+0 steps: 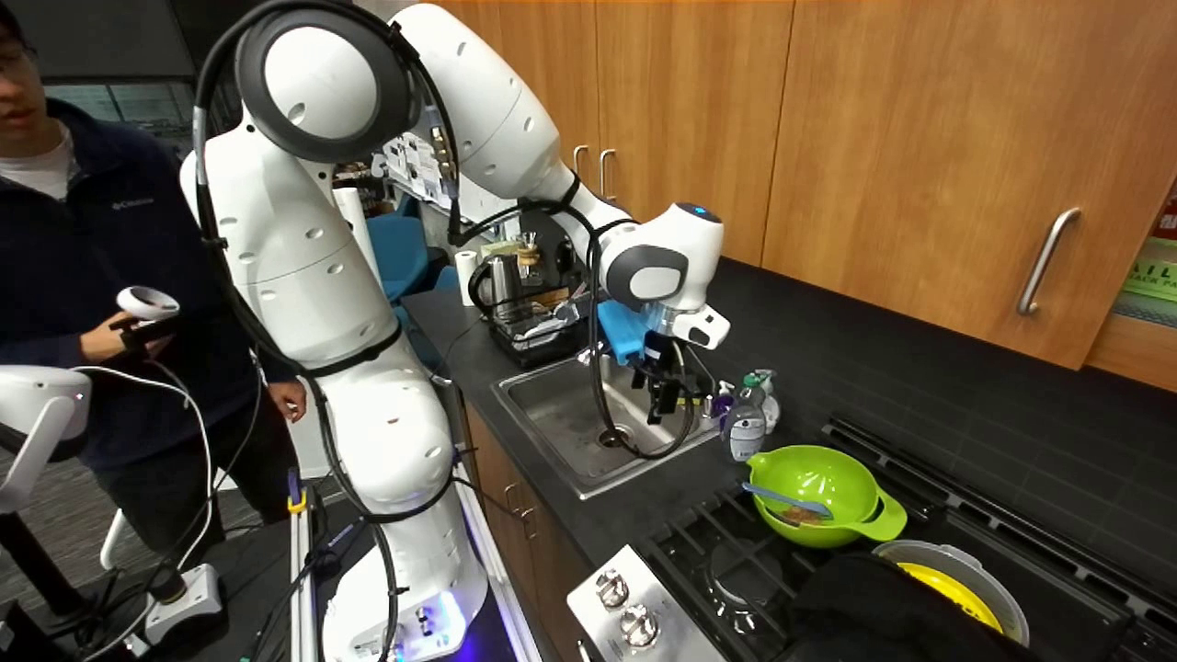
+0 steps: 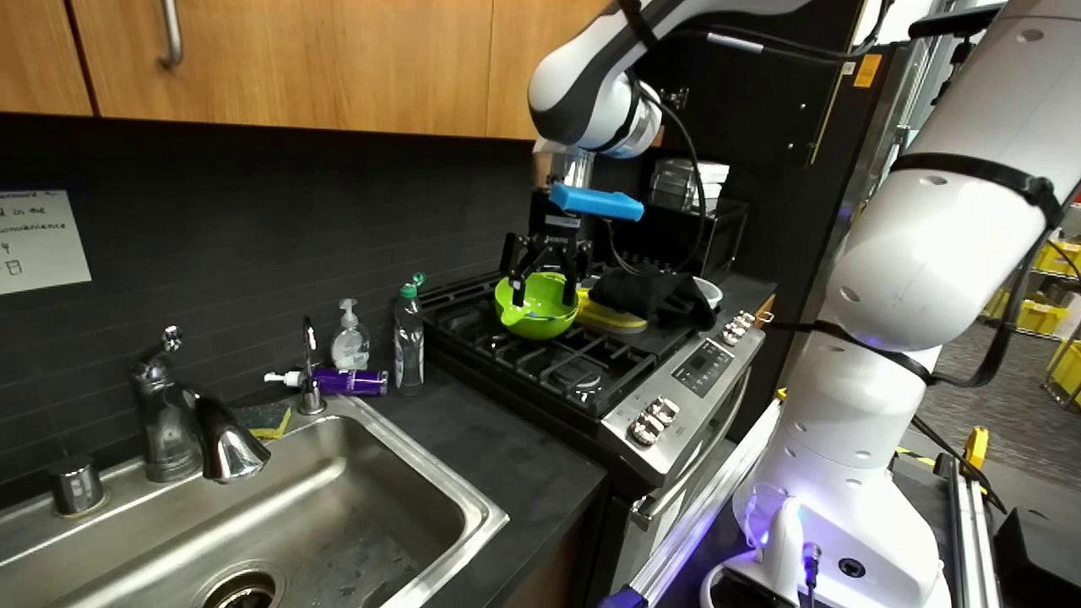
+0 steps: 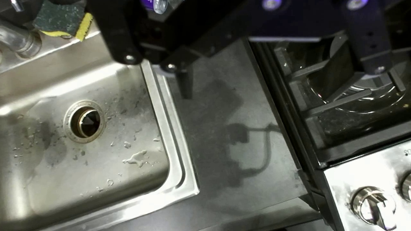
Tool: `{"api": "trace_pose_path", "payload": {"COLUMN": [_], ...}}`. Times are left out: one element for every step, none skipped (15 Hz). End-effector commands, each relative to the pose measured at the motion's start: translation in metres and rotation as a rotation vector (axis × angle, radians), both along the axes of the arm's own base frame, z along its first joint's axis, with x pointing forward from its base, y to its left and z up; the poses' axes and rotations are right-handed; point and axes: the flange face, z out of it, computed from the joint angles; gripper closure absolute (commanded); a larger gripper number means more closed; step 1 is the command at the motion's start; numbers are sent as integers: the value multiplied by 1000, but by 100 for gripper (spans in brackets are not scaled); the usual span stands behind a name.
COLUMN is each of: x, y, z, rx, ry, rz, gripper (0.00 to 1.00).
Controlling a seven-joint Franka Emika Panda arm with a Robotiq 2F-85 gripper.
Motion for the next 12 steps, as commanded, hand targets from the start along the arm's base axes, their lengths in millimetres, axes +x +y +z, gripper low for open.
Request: {"api": "trace_pose_path", "payload": {"x": [0, 1, 1, 1, 1, 4, 8, 11, 13, 13, 14, 12], "y": [0, 1, 0, 1, 1, 1, -2, -5, -10, -13, -16, -17], "z": [0, 1, 1, 1, 1, 1, 2, 2, 0, -2, -8, -12], "rx": [0, 0, 0, 0, 0, -14, -19, -28, -36, -39, -42, -49], "ry": [0, 0, 0, 0, 0, -47, -91, -115, -131, -145, -155, -160], "rz": [0, 0, -1, -1, -1, -57, -121, -174, -232, -290, -346, -402], "gripper": [0, 0, 0, 0, 0, 0, 0, 0, 0, 0, 0, 0]}}
